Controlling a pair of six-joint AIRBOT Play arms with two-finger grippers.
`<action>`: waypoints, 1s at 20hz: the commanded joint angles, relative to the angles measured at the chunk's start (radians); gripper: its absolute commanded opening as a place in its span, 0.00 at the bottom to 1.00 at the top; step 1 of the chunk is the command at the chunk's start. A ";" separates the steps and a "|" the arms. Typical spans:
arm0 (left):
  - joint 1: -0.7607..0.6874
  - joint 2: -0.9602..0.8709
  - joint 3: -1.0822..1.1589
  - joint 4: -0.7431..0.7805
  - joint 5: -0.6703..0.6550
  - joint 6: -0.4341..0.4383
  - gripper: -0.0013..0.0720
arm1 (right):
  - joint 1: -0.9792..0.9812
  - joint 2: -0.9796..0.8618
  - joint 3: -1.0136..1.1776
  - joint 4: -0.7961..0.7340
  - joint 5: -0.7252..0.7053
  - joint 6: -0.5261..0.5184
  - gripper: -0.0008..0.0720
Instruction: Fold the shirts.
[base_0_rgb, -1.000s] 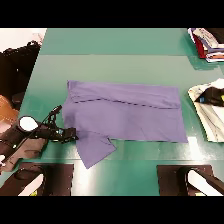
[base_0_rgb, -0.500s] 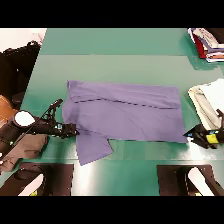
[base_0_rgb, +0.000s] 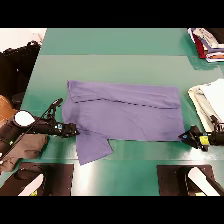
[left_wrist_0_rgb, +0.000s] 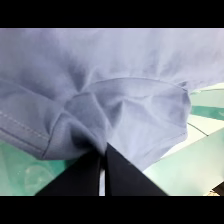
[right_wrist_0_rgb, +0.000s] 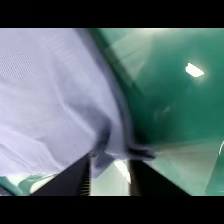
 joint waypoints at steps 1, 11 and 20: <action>0.000 0.001 0.001 0.001 0.002 0.000 0.05 | -0.001 -0.047 0.005 -0.005 -0.017 -0.005 0.37; 0.000 0.001 0.017 0.005 -0.020 0.001 0.05 | -0.001 0.153 0.053 -0.042 -0.002 -0.040 0.03; 0.000 0.322 0.095 0.040 -0.338 -0.150 0.05 | 0.183 0.411 0.230 -0.269 0.320 0.030 0.03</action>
